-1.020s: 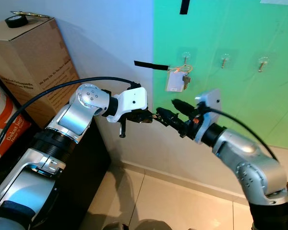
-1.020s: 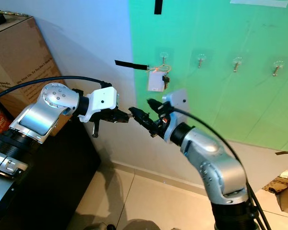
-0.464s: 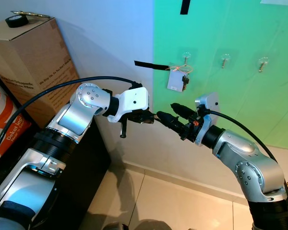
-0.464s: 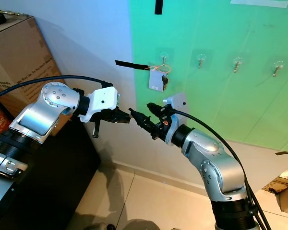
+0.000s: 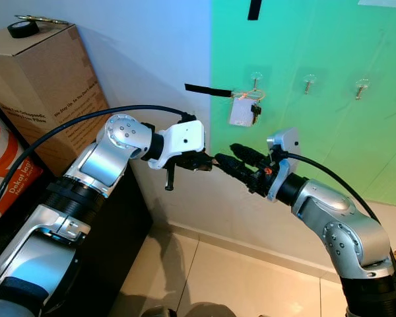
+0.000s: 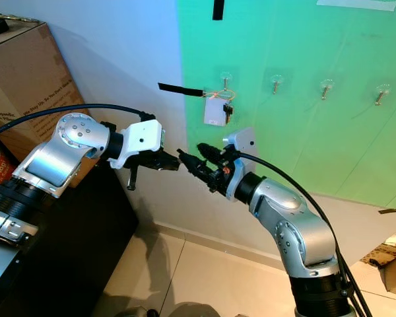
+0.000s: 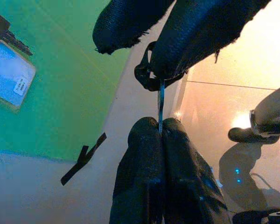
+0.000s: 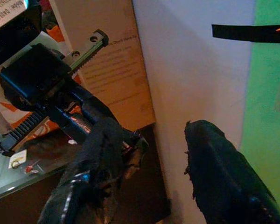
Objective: Hang keys on a hook
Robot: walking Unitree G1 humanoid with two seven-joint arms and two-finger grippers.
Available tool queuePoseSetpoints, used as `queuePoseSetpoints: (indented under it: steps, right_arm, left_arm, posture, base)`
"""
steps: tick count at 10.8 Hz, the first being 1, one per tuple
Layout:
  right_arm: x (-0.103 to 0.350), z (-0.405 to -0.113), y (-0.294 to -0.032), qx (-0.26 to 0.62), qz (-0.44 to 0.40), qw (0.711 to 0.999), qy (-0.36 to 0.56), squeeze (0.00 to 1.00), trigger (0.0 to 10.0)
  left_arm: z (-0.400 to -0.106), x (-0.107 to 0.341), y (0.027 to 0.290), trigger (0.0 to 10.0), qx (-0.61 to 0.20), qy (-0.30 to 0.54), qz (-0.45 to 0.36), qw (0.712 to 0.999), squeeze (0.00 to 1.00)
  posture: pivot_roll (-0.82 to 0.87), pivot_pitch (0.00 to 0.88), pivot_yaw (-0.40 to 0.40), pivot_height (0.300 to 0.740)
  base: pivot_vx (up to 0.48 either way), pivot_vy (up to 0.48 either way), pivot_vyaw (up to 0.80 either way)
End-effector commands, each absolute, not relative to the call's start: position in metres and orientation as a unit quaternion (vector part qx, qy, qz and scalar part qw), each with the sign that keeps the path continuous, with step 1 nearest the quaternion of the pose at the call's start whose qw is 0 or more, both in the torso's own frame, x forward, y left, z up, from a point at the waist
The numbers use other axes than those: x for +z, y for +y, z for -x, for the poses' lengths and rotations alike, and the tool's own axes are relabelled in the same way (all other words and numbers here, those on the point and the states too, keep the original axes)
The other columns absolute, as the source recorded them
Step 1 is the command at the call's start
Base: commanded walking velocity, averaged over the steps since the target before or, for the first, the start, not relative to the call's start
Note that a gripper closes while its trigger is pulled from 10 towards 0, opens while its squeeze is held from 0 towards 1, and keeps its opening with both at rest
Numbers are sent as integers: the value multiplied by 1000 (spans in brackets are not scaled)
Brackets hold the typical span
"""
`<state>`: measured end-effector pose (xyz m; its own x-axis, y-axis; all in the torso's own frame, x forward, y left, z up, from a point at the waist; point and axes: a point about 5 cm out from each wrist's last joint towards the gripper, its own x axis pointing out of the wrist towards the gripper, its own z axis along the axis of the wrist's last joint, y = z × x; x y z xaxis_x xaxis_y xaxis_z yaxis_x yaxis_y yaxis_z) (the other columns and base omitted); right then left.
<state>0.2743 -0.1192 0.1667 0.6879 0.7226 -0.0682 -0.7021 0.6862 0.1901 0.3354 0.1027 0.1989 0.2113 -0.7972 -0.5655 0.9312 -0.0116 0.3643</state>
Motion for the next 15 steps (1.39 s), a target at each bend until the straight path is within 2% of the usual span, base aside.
queuePoseSetpoints:
  steps: [1, 8, 15]
  right_arm:
    - [164, -273, -116, 398, -86, 910, 76, 0, 0]
    - [158, -268, -116, 408, -127, 898, 107, 0, 0]
    - [171, -276, -124, 376, -129, 914, 77, 0, 0]
  left_arm:
    - [-334, 203, 104, 0, -621, 89, -346, 698, 0]
    - [-336, 205, 105, 0, -618, 86, -340, 704, 0]
    - [-335, 204, 104, 0, -615, 86, -340, 706, 0]
  posture:
    - [-116, 0, 74, 740]
    - [-116, 0, 73, 740]
    - [-119, 0, 71, 740]
  base:
    - [0, 0, 0]
    - [0, 0, 0]
    - [0, 0, 0]
